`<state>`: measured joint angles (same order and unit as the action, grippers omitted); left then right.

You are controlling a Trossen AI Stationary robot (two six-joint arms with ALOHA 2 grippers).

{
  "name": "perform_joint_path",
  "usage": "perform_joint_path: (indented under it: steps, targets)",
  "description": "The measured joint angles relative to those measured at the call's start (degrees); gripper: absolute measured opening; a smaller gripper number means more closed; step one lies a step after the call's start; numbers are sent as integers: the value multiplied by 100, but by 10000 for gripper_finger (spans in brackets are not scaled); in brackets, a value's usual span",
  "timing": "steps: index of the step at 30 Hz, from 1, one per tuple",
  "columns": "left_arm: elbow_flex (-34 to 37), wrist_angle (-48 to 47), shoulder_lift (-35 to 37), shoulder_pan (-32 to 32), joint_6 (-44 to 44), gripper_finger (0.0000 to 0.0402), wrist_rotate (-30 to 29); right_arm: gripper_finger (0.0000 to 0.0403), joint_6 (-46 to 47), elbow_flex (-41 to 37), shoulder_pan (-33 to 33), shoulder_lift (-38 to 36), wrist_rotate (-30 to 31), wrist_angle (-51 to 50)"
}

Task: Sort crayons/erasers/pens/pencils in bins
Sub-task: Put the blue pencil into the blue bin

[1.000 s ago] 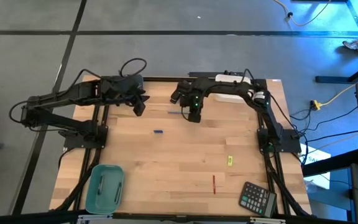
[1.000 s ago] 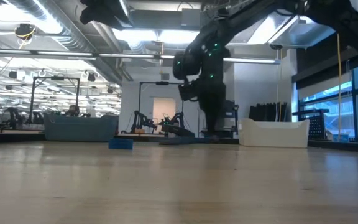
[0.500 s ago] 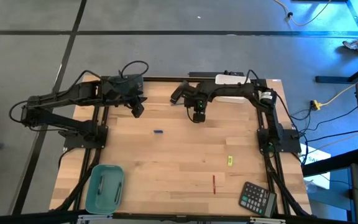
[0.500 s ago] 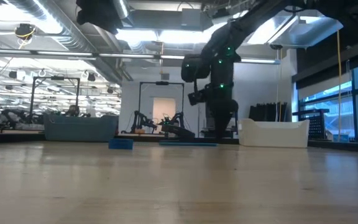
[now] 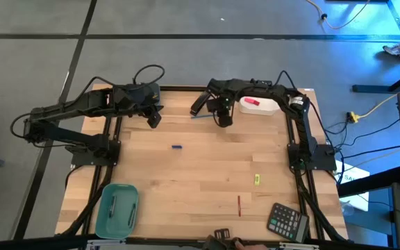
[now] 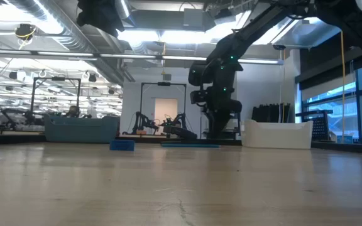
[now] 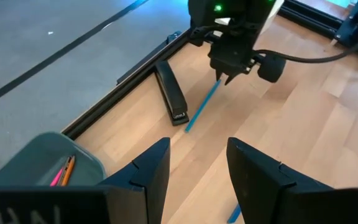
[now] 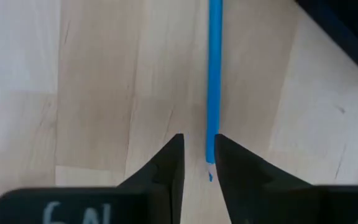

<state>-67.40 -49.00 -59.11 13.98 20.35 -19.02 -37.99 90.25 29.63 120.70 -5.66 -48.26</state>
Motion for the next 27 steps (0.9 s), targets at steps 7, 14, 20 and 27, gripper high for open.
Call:
perform_joint_path:
  steps: [7,14,20,27]
  targets:
    - [0,7,-2,0,27,151,-40,69,-152,-69,12,170,353,264]
    - [0,13,-2,0,128,151,-40,60,-138,-45,76,383,443,190]
    - [0,13,-2,0,204,151,-40,34,-108,-45,76,402,406,168]
    - [0,13,-2,0,209,151,-42,11,-100,-51,74,424,364,120]
